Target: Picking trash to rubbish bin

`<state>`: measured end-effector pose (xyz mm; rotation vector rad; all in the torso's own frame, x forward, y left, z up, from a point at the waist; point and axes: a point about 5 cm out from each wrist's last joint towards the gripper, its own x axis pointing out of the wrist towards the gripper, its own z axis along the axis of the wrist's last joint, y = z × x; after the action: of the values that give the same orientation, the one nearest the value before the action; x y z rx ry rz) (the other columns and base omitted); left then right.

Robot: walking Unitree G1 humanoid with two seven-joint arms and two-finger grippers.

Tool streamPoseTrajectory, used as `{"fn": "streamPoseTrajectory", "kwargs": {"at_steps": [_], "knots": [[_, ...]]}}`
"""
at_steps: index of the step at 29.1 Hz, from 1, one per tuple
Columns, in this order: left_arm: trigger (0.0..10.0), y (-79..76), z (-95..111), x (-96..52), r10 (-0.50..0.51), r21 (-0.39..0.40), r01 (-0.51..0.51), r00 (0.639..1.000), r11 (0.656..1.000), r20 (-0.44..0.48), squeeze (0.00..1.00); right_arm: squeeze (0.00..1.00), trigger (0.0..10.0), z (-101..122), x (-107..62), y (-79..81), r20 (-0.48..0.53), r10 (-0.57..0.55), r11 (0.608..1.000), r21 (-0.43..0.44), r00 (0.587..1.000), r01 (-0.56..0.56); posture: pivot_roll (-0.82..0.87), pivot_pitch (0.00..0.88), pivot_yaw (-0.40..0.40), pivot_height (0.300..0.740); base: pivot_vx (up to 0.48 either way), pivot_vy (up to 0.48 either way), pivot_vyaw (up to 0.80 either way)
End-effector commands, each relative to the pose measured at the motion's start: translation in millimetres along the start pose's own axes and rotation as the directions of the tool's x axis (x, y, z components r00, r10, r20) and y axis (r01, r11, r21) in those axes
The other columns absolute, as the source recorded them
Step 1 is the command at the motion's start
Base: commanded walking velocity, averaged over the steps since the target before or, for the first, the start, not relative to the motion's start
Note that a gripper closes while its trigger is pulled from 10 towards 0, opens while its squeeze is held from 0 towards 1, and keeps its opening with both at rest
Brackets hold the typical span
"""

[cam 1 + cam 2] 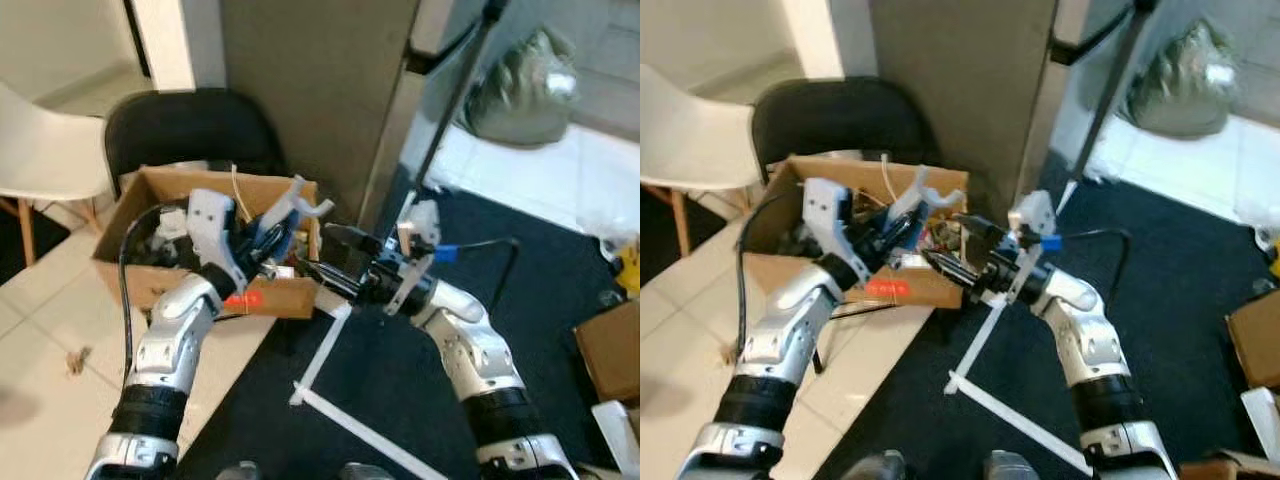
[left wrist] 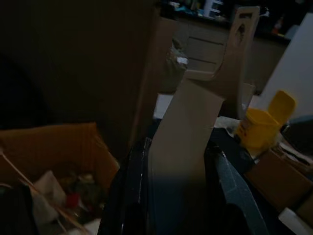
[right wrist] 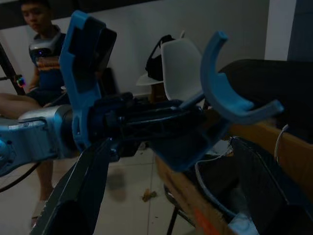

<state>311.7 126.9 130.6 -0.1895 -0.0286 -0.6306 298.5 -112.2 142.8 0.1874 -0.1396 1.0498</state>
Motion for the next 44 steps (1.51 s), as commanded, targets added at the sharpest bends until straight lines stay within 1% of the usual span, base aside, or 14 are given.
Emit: {"fn": "streamPoseTrajectory", "kwargs": {"at_steps": [1,5,14,19,23,26,27,28,32,36,38,40,44], "knots": [[10.0,-0.9,-1.4,0.3,-0.007,0.005,0.007,1.0,1.0,-0.008,0.0,0.0,10.0,1.9,-4.1,-3.3,-0.005,-0.016,1.0,-0.019,1.0,0.016,0.01,0.0,-0.018,0.74,0.454,0.0,0.0],[10.0,-1.0,-1.5,0.3,-0.007,0.005,0.008,1.0,1.0,-0.008,0.0,0.0,10.0,1.5,-4.1,-3.1,-0.009,-0.011,1.0,-0.025,1.0,0.011,0.01,0.0,-0.018,0.74,0.454,0.0,0.28],[10.0,-1.0,-1.4,0.3,-0.005,0.007,0.005,1.0,1.0,-0.007,0.0,0.0,10.0,1.4,-3.9,-2.8,-0.007,-0.009,1.0,-0.027,1.0,0.009,0.01,0.0,-0.018,0.74,0.454,0.0,0.75],[10.0,-0.2,-1.4,-0.4,0.005,0.006,-0.005,1.0,1.0,-0.006,0.0,0.0,10.0,1.3,-3.9,-3.0,-0.005,-0.013,1.0,-0.023,1.0,0.013,0.0,0.0,-0.016,0.74,0.455,0.0,0.17],[10.0,2.7,-1.7,-2.8,0.03,-0.016,-0.03,1.0,0.999,0.001,0.0,0.0,10.0,1.2,-4.1,-3.4,-0.005,-0.018,1.0,-0.021,1.0,0.018,0.0,0.0,-0.016,0.74,0.069,0.0,0.0],[10.0,3.0,-2.7,-3.9,0.025,-0.017,-0.025,1.0,1.0,-0.005,0.0,0.0,10.0,0.8,-4.6,-3.2,-0.008,-0.019,1.0,-0.021,1.0,0.018,0.01,0.0,-0.021,0.74,0.0,0.0,0.0],[10.0,2.4,-3.6,-4.3,0.01,-0.015,-0.01,1.0,1.0,-0.016,0.0,0.0,10.0,0.7,-5.7,-3.9,-0.019,-0.019,0.999,-0.035,1.0,0.018,0.01,0.0,-0.021,0.74,0.0,0.0,0.0],[10.0,1.3,-5.2,-5.3,-0.014,-0.011,0.013,0.999,1.0,-0.034,0.0,0.0,10.0,0.6,-8.1,-5.1,-0.038,-0.017,0.998,-0.056,0.999,0.015,0.01,0.0,-0.025,0.74,0.0,0.0,0.0],[10.0,-1.7,-9.3,-9.5,-0.053,-0.011,0.052,0.996,0.999,-0.067,0.0,0.0,10.0,1.5,-16.1,-9.6,-0.074,-0.011,0.997,-0.083,0.997,0.004,0.01,0.0,-0.025,0.74,0.0,0.0,0.0],[10.0,-2.6,-12.5,-16.6,-0.086,-0.032,0.083,0.992,0.996,-0.095,0.0,0.0,10.0,8.1,-33.0,-19.4,-0.136,0.008,0.994,-0.107,0.991,-0.022,0.02,0.0,-0.025,0.74,0.0,0.0,0.0],[10.0,-2.5,-14.3,-23.6,-0.117,-0.05,0.112,0.986,0.992,-0.12,0.0,0.0,10.0,12.0,-45.0,-22.8,-0.192,0.031,0.991,-0.12,0.981,-0.054,0.02,0.0,-0.024,0.74,0.0,0.0,0.0],[10.0,0.9,-15.7,-29.6,-0.118,-0.042,0.113,0.983,0.993,-0.139,0.0,0.0,10.0,13.7,-51.9,-23.4,-0.221,0.043,0.991,-0.117,0.974,-0.07,0.02,0.0,-0.022,0.74,0.0,0.0,0.0],[10.0,10.7,-16.0,-36.7,-0.081,-0.02,0.079,0.984,0.997,-0.158,0.0,0.0,10.0,13.5,-61.7,-25.2,-0.277,0.05,0.988,-0.125,0.959,-0.087,0.02,0.0,-0.022,0.74,0.0,0.0,0.0]]}}
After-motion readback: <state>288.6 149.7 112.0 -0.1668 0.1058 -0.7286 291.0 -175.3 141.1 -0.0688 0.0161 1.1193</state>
